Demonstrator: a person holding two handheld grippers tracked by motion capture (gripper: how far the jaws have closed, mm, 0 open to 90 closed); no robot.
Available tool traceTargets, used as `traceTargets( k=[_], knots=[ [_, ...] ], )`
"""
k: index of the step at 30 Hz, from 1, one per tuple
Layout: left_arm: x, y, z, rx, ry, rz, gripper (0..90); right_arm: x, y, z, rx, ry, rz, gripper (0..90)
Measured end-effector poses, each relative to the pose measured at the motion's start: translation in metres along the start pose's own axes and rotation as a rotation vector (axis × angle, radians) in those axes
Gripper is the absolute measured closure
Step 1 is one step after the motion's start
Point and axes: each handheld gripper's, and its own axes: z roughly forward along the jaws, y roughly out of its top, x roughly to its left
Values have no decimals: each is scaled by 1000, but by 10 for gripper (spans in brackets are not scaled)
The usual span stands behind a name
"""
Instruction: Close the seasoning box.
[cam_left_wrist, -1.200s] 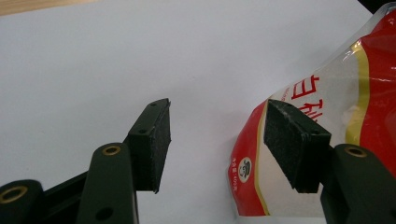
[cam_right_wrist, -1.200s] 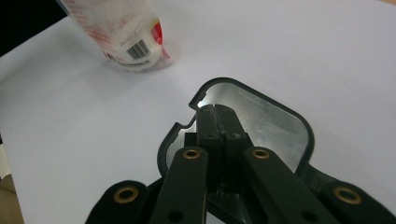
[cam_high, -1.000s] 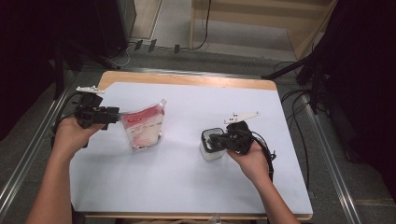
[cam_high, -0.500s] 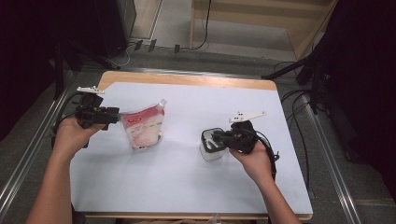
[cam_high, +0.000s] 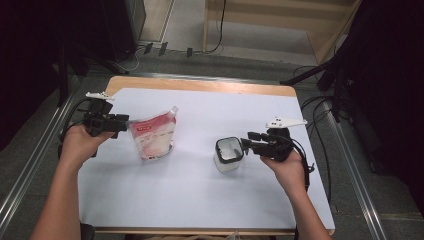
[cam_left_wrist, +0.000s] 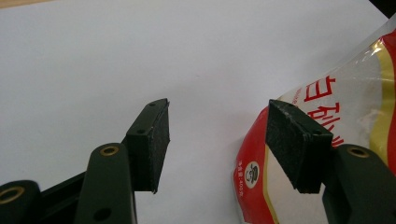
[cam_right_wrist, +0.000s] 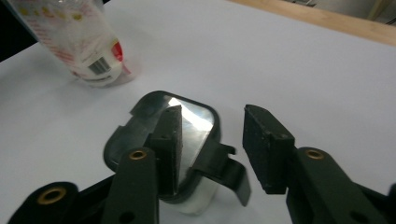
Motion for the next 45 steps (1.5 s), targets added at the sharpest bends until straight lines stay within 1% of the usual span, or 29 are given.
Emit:
traceTargets(
  k=[1,2,4,7,9,10,14,17,20,22,25,27,29,30,32,35,37,38,39,42,45],
  knots=[
    [0,0,1,5,-2,5,411,-3,-1,-2,-5,-5,1,565],
    [0,0,1,5,-2,5,411,-9,-2,-6,-20,-20,14,544],
    [0,0,2,4,-4,4,411,-16,-4,-10,-30,-32,27,533],
    [1,-3,1,2,-4,5,410,-24,-7,-14,-39,-51,37,522],
    [1,-4,0,2,0,1,411,-29,-9,-16,-54,-59,47,513],
    [2,-4,-1,-1,-4,5,411,-31,-10,-16,-61,-62,47,511],
    [3,-5,-1,-2,-5,-4,411,-36,-13,-15,-52,-76,57,507],
    [4,-6,1,3,-4,0,411,-40,-16,-14,-43,-90,67,505],
    [4,-7,2,2,1,-9,412,-46,-19,-16,-43,-104,75,501],
    [5,-7,2,6,-1,-3,412,-49,-20,-17,-48,-109,81,495],
    [6,-8,3,3,2,-6,411,-54,-23,-19,-50,-124,81,475],
    [7,-8,4,14,3,2,411,-58,-26,-19,-47,-130,78,462],
    [7,-9,5,15,8,-8,412,-60,-27,-19,-47,-141,78,456],
    [8,-10,6,18,7,-4,412,-61,-29,-18,-49,-156,81,448],
    [8,-10,6,18,9,-10,412,-64,-31,-17,-41,-162,78,447],
    [9,-11,6,18,11,-6,411,-67,-34,-15,-29,-164,84,438],
    [9,-11,6,12,3,-10,411,-69,-35,-15,-23,-166,89,433],
    [10,-11,6,11,7,-10,410,-70,-36,-14,-20,-166,98,426],
    [9,-11,6,6,10,-20,410,-70,-36,-14,-19,-167,99,420],
    [11,-12,6,12,11,-12,410,-71,-37,-12,-20,-170,80,408],
    [11,-12,8,20,7,-12,410,-72,-37,-10,-14,-174,93,407]
  ],
)
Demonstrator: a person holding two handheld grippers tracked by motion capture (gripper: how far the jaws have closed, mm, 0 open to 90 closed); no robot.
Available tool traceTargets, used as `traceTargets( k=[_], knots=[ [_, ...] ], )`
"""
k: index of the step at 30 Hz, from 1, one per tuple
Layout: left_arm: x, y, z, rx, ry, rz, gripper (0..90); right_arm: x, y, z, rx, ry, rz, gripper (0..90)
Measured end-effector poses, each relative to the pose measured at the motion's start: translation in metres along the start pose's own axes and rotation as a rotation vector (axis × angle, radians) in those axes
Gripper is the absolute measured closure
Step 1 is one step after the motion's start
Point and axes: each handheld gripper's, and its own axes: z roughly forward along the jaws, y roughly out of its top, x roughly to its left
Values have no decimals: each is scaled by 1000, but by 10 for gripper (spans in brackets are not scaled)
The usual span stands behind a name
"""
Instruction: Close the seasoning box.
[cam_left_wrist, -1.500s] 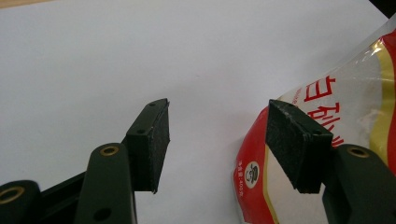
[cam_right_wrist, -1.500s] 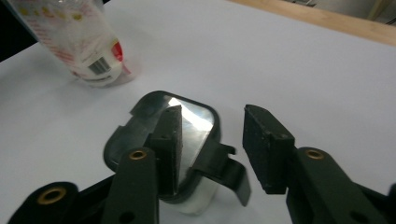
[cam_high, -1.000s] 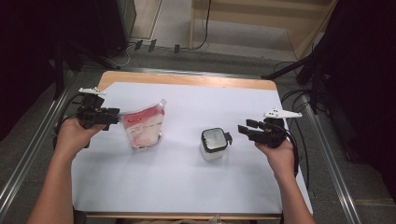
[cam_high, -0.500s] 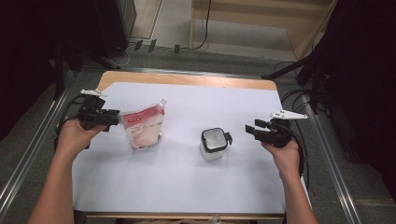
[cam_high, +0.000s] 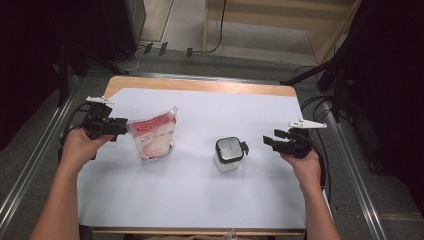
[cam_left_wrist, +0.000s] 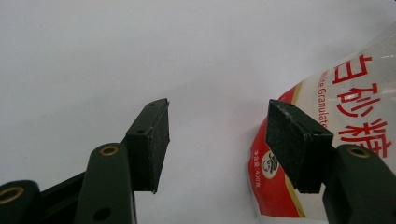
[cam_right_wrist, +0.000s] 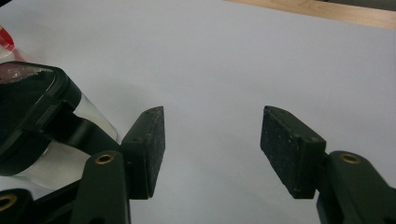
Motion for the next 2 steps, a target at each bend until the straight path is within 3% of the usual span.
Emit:
traceTargets(
  k=[2],
  knots=[
    [0,0,0,0,0,-1,410,-1,0,0,1,-4,-1,406]
  ],
)
